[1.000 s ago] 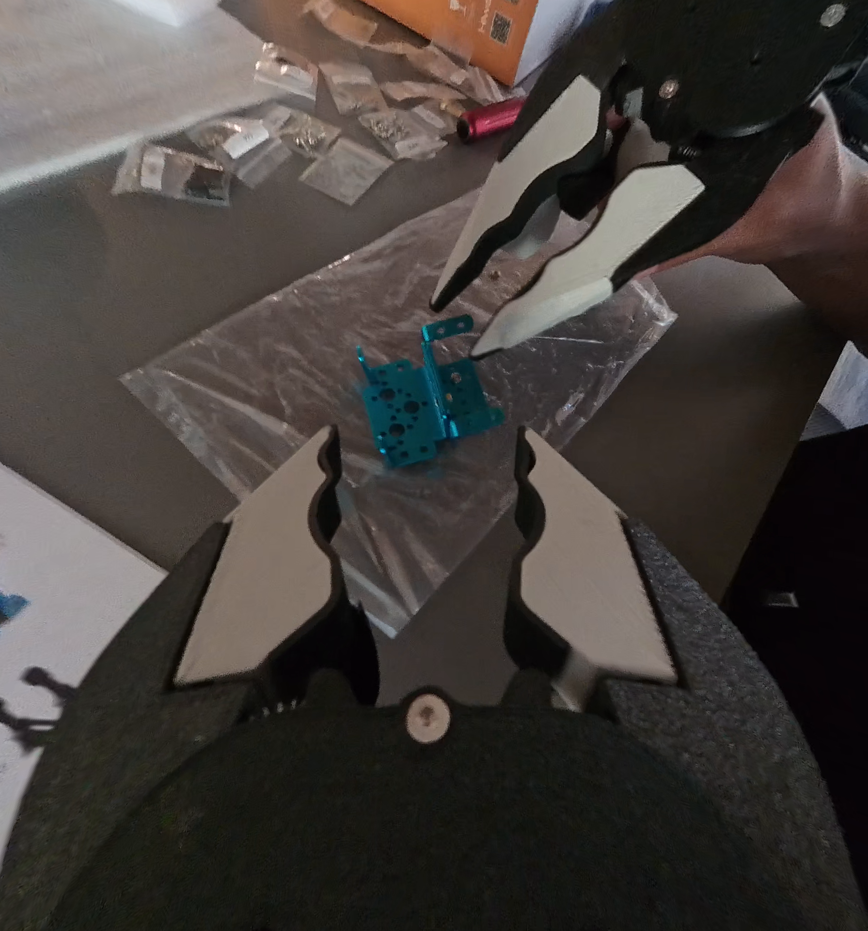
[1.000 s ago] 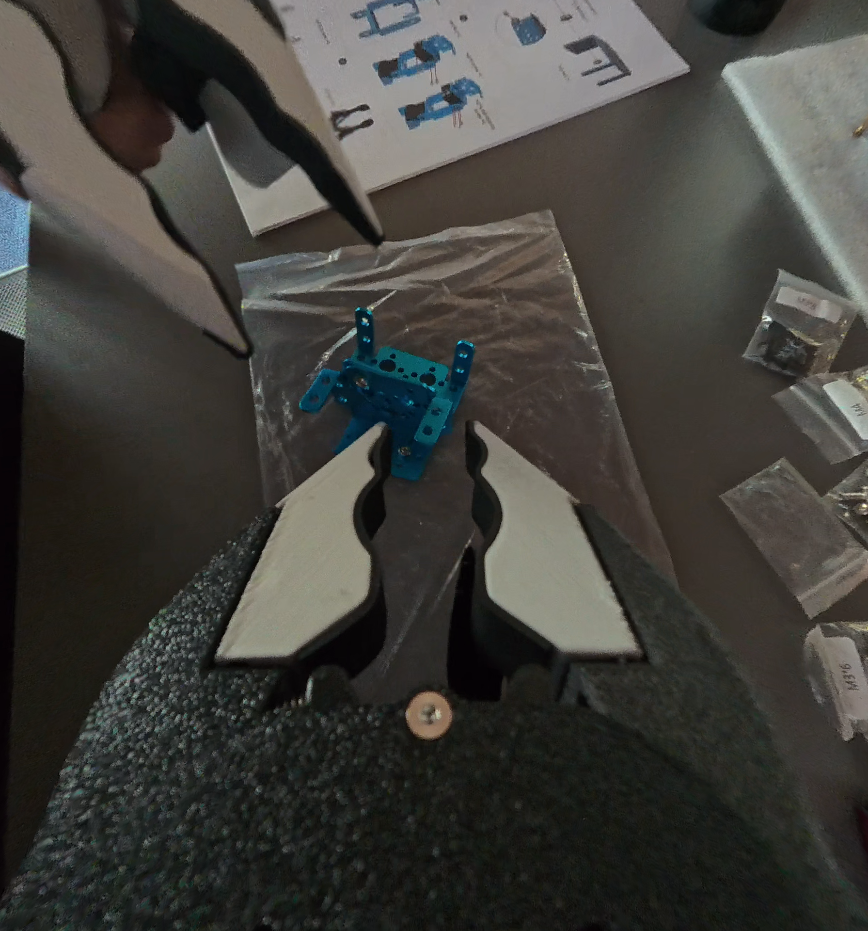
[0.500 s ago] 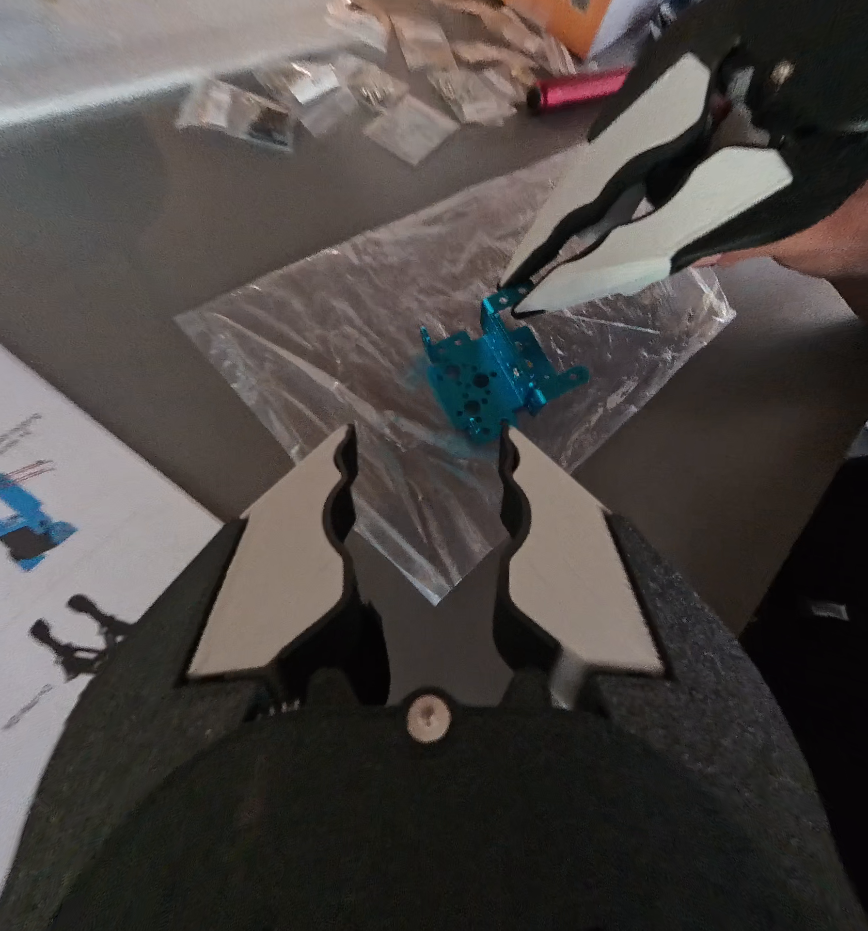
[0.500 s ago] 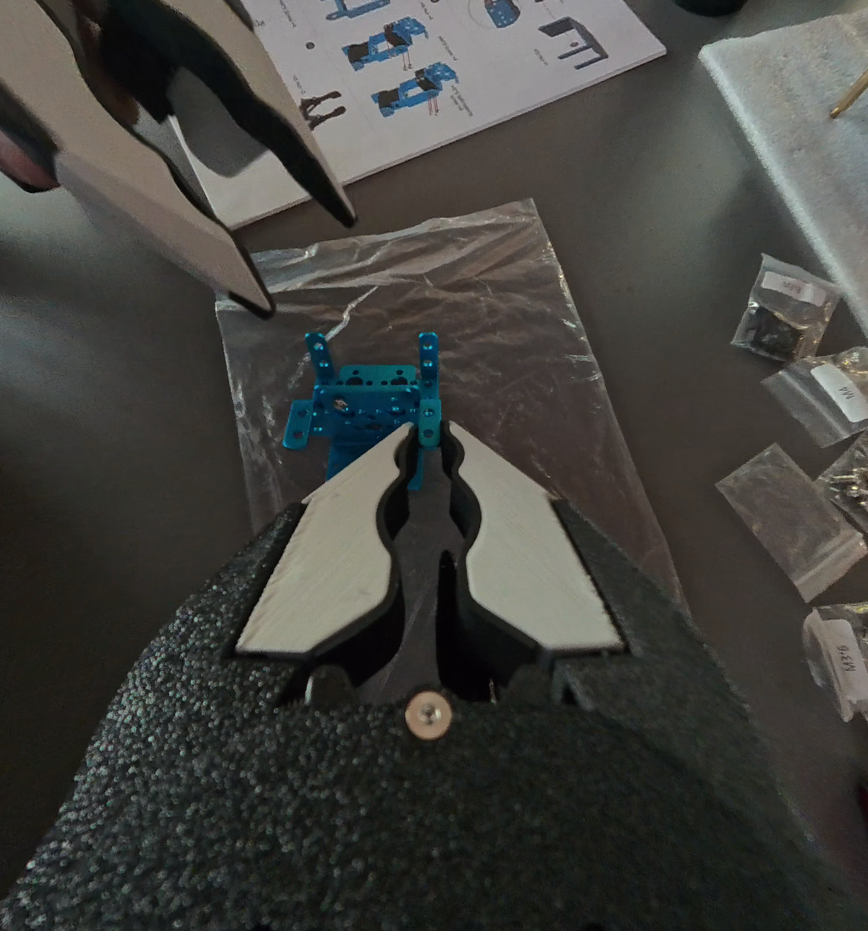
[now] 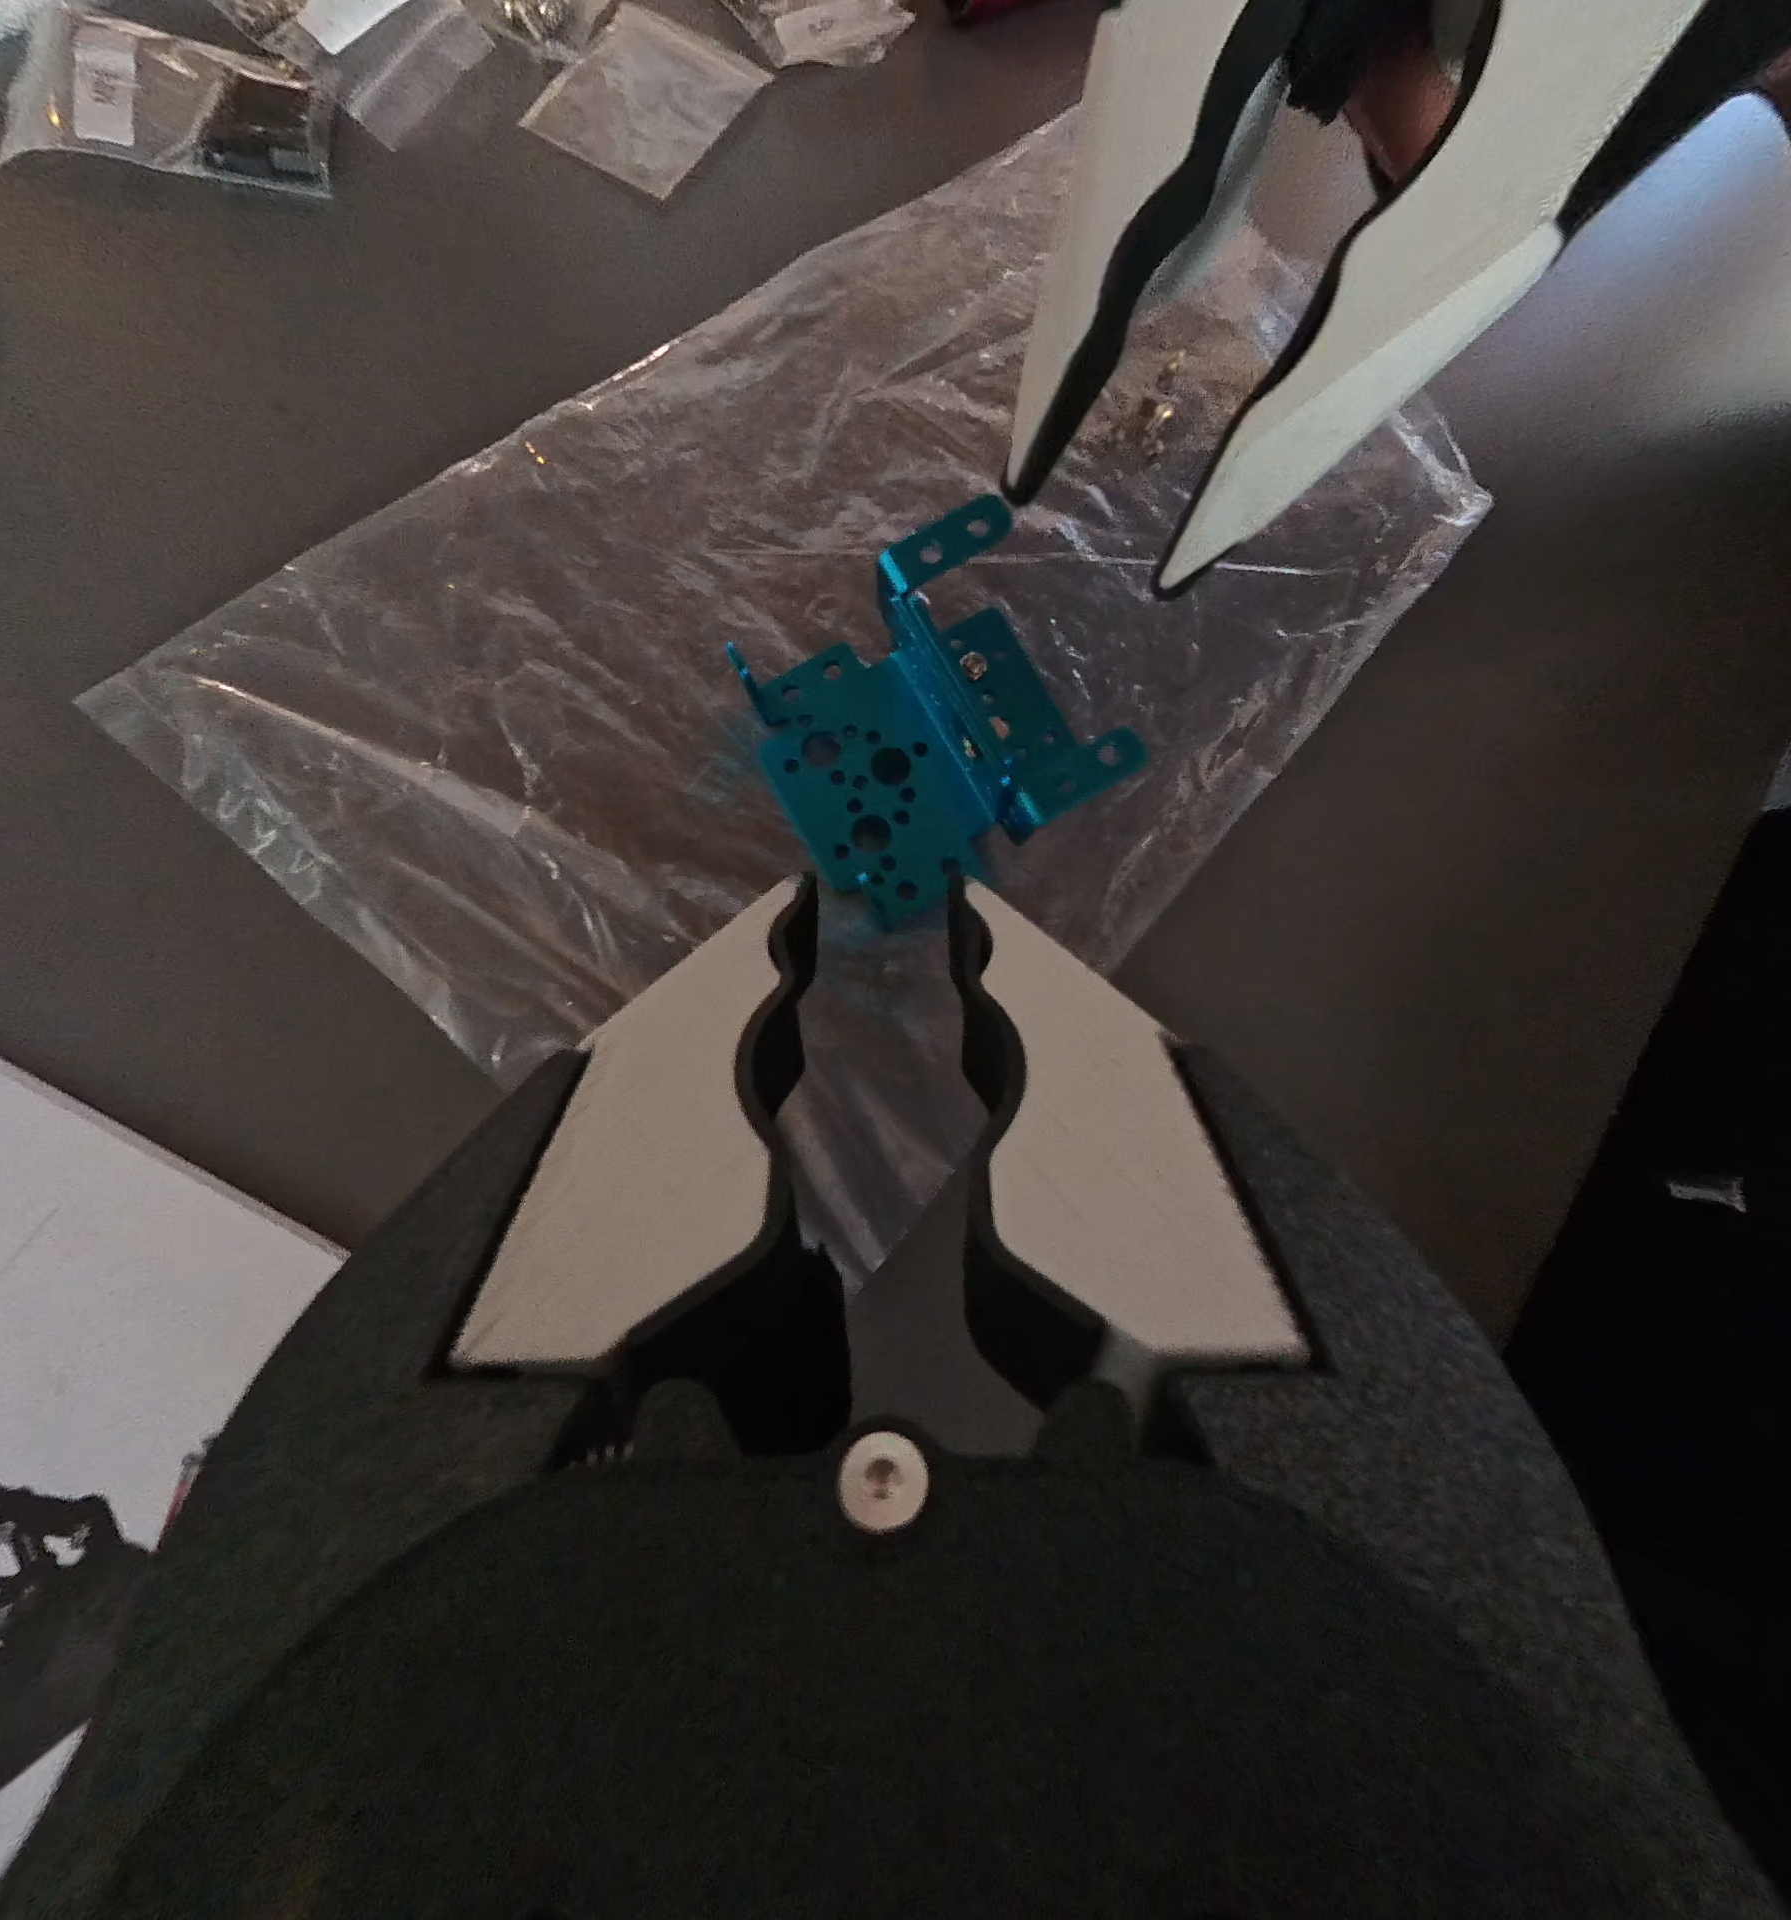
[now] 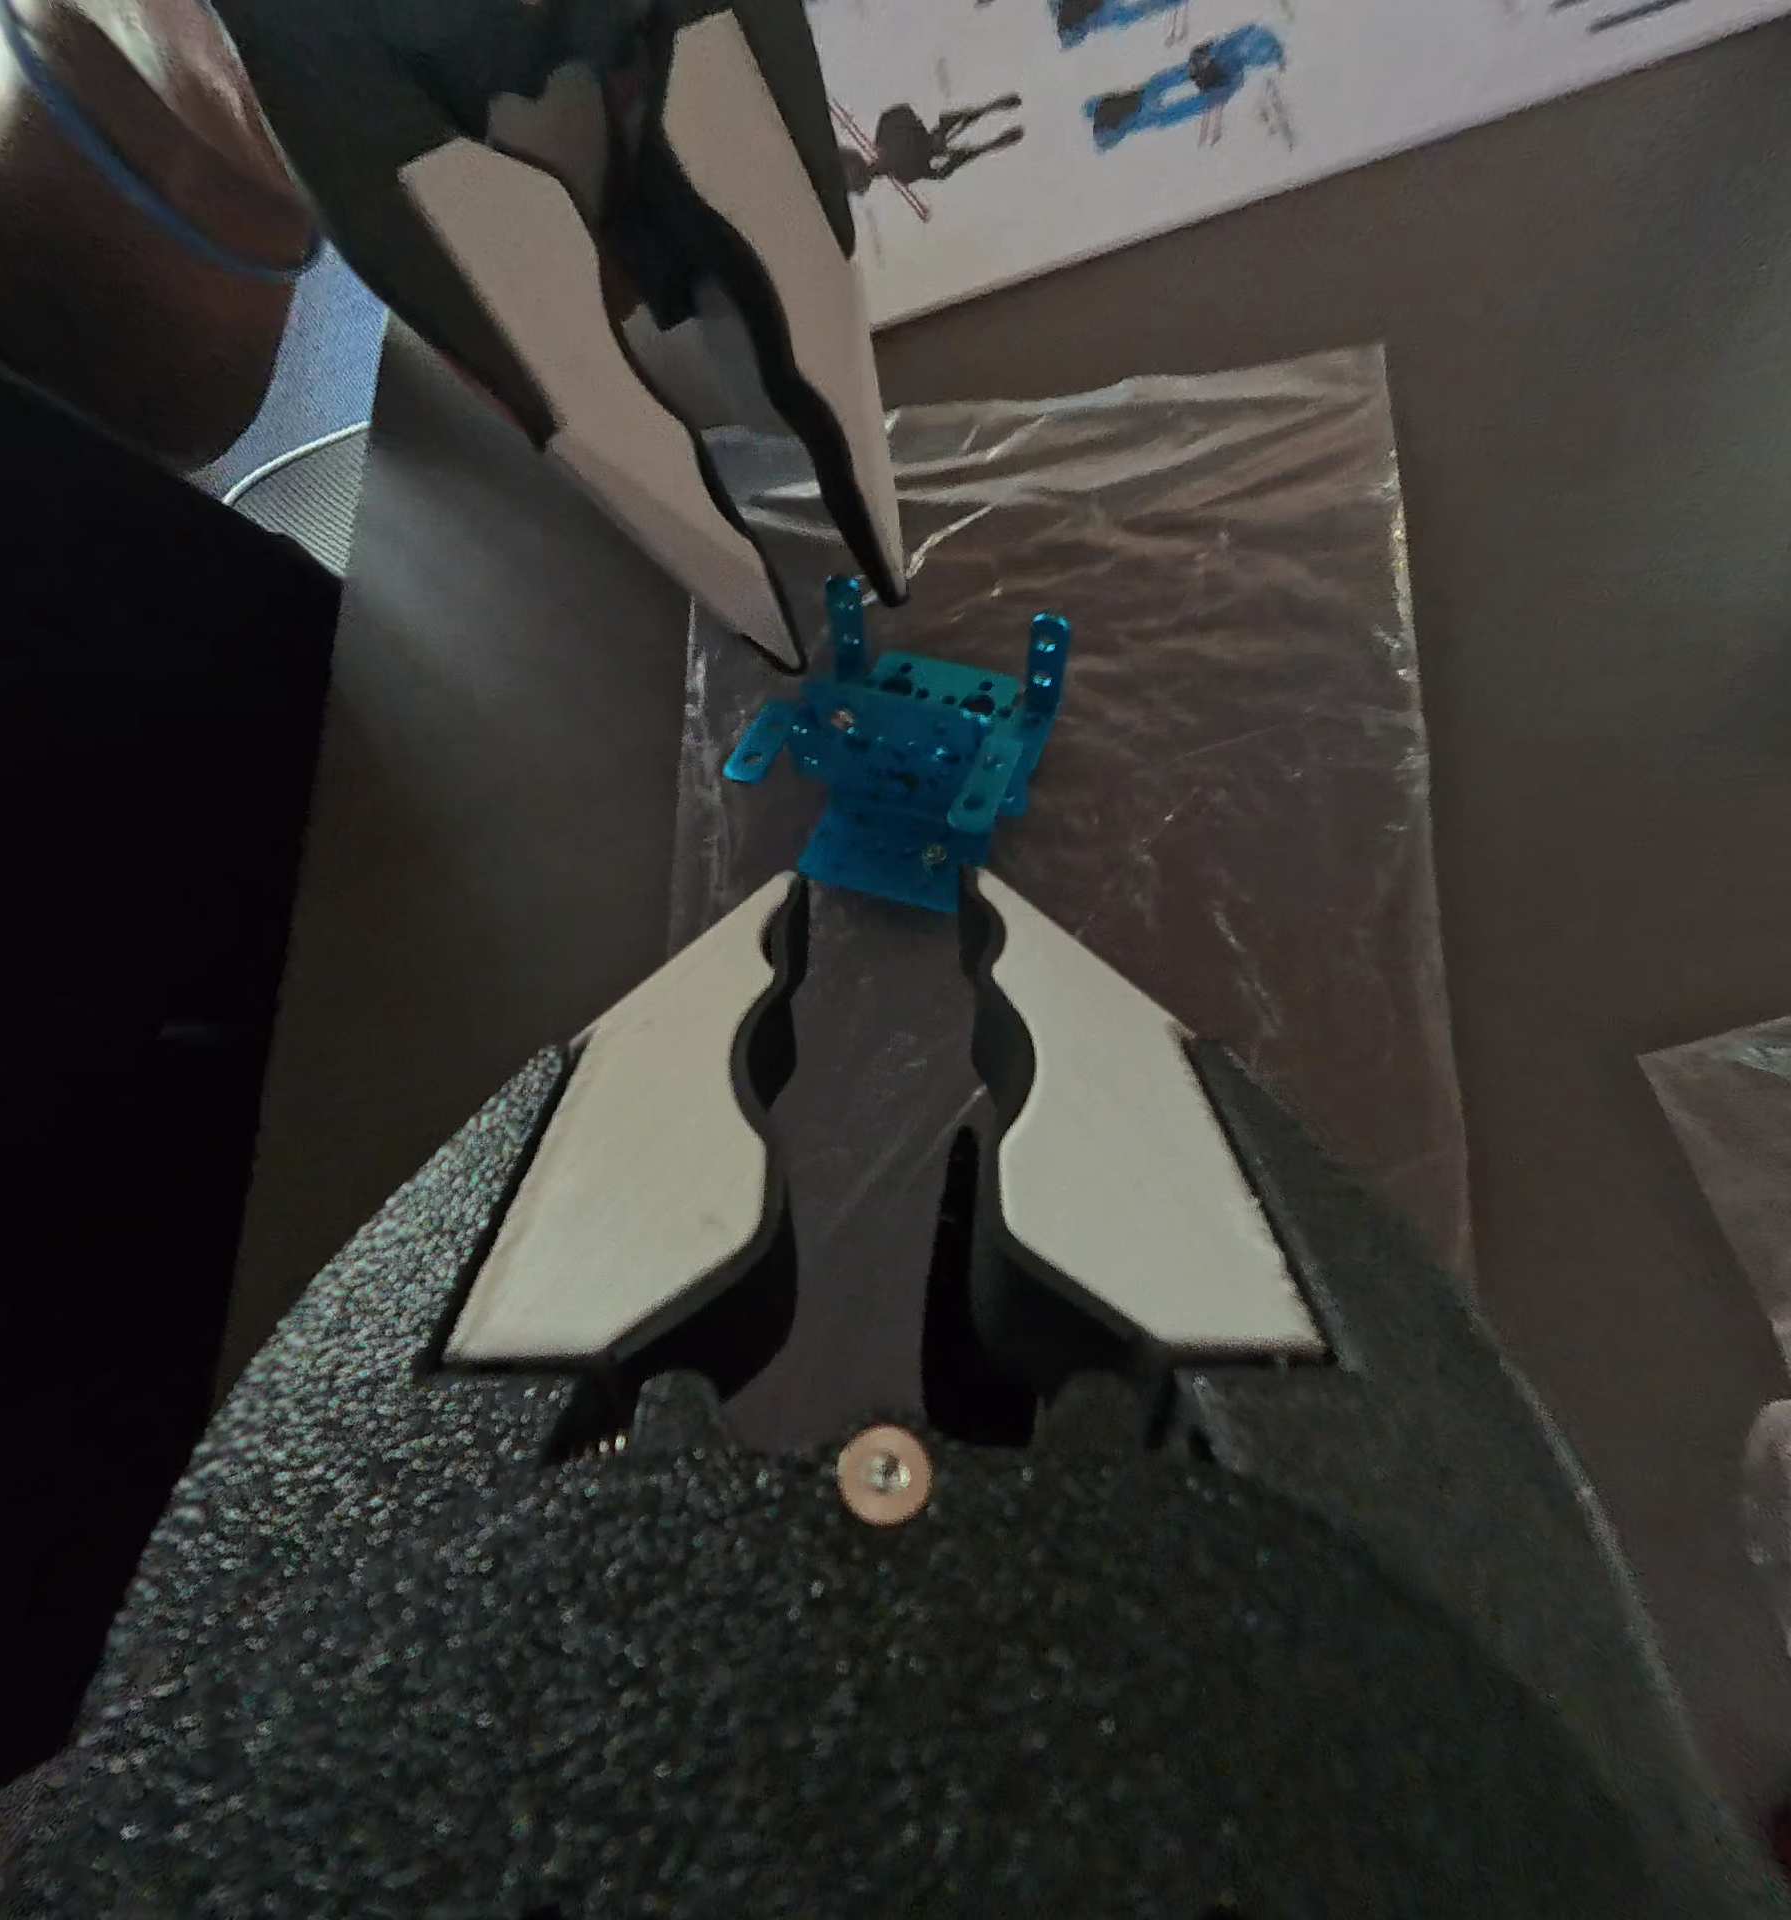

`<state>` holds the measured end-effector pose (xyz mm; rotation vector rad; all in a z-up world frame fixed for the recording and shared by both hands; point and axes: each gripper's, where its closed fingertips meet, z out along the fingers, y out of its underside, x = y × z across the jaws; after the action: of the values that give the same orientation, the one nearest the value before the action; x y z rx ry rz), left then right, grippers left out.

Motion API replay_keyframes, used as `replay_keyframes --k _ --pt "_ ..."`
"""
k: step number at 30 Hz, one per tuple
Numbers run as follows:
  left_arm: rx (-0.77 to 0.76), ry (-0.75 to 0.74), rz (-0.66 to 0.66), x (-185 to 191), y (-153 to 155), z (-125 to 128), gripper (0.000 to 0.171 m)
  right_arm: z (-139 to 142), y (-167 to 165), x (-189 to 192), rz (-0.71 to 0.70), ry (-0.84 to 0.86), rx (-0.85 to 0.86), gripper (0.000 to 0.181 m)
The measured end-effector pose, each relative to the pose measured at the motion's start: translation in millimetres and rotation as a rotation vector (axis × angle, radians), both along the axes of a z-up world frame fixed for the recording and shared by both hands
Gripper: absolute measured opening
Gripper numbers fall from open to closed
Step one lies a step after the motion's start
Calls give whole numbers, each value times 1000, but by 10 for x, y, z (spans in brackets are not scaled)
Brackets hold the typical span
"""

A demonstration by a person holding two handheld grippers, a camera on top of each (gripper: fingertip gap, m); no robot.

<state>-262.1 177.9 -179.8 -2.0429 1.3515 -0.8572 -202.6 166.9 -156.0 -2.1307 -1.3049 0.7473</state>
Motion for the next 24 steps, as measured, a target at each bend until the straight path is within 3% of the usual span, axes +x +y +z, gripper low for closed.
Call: replay_keyframes --k 4,8,13,20,24 --pt "31 36 34 6 84 -40 4 -6 113 -50 4 17 -9 28" --pt "100 51 53 25 146 -6 2 -10 175 -55 -3 63 -82 28" --pt "368 75 -6 129 235 177 1 95 113 -64 6 192 -200 24" --pt "948 135 -145 315 421 510 1 349 357 189 -35 263 73 24" --pt "1156 194 -207 361 470 583 1 234 400 217 -38 224 91 42"
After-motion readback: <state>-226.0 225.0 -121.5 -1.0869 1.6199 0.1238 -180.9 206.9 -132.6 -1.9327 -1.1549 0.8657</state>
